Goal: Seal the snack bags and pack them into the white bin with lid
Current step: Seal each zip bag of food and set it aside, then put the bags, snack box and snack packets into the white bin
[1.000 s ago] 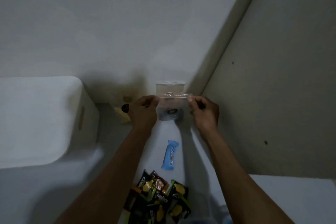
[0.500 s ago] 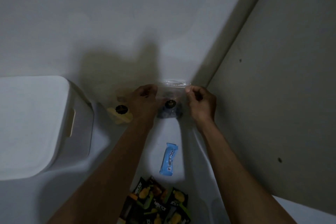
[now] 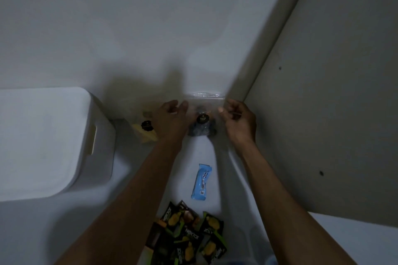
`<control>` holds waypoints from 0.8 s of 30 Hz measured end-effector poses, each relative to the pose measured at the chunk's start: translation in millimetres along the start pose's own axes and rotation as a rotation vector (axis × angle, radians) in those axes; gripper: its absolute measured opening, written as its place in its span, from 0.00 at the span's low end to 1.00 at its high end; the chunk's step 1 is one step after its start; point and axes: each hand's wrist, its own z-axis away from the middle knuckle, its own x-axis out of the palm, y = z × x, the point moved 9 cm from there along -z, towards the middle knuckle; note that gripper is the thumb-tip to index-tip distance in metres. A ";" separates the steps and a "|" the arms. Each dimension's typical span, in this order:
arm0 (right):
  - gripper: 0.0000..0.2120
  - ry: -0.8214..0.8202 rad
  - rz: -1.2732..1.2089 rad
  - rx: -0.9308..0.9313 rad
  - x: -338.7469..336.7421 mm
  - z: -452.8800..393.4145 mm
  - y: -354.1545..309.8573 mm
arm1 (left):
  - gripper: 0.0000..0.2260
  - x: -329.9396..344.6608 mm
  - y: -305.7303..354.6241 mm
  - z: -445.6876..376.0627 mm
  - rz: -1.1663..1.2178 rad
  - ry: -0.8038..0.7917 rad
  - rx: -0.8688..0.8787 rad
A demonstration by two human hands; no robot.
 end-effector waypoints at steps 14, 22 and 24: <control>0.17 -0.020 -0.041 -0.082 -11.0 90.4 -52.6 | 0.17 -86.4 30.7 60.4 0.002 -0.033 0.151; 0.15 -0.120 -0.076 -0.196 42.8 245.8 -100.7 | 0.14 -246.9 28.6 123.3 0.035 -0.060 0.259; 0.15 -0.153 -0.058 -0.205 63.5 290.3 -99.6 | 0.15 -301.3 13.3 134.9 0.018 -0.025 0.289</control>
